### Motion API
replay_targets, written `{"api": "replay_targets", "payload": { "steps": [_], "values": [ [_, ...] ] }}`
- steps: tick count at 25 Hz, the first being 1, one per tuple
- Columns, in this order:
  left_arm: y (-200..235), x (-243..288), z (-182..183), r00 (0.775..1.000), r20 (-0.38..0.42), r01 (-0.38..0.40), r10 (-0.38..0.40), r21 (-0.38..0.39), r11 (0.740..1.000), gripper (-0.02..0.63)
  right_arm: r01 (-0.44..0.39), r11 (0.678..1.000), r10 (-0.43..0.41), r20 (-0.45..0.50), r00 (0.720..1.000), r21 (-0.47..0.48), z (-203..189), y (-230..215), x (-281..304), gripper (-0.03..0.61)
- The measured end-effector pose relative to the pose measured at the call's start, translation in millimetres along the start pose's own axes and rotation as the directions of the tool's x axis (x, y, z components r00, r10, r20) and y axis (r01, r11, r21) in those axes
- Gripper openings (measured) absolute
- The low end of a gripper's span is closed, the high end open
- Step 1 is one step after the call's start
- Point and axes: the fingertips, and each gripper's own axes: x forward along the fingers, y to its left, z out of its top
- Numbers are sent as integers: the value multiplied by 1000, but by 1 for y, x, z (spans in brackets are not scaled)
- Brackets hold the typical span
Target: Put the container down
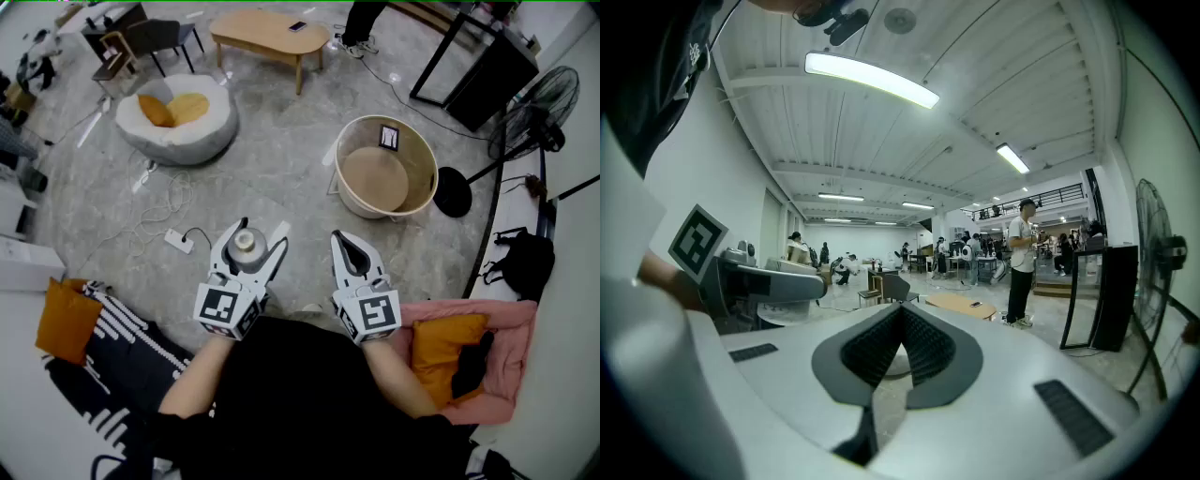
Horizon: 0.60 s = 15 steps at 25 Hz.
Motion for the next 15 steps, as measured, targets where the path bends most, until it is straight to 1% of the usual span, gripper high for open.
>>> {"api": "replay_targets", "payload": {
  "steps": [4, 8, 11, 15],
  "values": [
    [-4, -2, -1, 1000, 19, -8, 8, -17, 1000, 350, 28, 999, -28, 3, 1000, 44, -6, -14, -5, 21],
    [1, 3, 8, 999, 43, -24, 25, -31, 999, 350, 6, 1000, -6, 19, 1000, 25, -7, -21, -2, 21],
    [18, 15, 11, 998, 51, -45, 47, -48, 998, 350, -3, 1000, 3, 17, 1000, 1, -9, -31, 8, 21],
    [57, 45, 13, 997, 50, -48, 51, -49, 998, 350, 20, 1000, -20, 9, 1000, -4, -10, -49, 37, 21]
  ]
}}
